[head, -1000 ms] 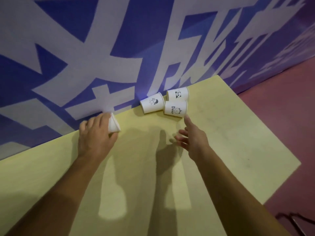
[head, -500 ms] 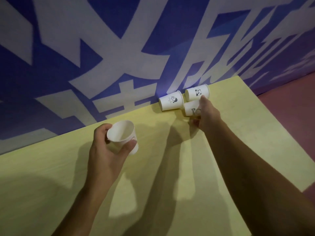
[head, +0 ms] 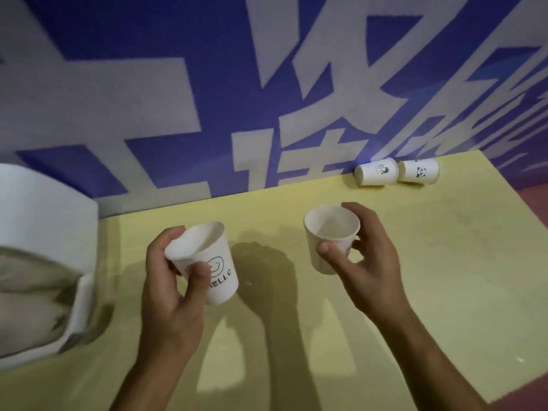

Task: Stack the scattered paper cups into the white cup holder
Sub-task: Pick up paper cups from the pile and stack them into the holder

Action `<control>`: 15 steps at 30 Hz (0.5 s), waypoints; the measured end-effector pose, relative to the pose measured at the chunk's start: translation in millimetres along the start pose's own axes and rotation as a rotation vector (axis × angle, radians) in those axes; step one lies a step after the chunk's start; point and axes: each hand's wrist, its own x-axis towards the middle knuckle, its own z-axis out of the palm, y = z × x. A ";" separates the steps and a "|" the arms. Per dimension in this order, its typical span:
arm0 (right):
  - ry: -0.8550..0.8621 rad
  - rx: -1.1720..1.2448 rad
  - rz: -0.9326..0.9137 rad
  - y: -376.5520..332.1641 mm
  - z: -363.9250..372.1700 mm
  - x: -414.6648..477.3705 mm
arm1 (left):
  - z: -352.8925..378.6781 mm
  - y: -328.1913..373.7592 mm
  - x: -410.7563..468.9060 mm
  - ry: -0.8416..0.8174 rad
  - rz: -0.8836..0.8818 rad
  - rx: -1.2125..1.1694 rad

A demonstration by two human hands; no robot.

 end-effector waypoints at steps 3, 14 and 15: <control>-0.078 0.057 -0.022 -37.3 61.7 -37.3 | -67.7 4.4 -11.2 0.028 0.001 -0.008; -0.248 0.086 -0.106 -135.8 229.0 -139.0 | -276.7 17.6 -35.2 0.188 0.067 0.006; -0.252 0.075 -0.111 -139.9 236.1 -142.9 | -285.2 15.3 -34.8 0.190 0.073 0.010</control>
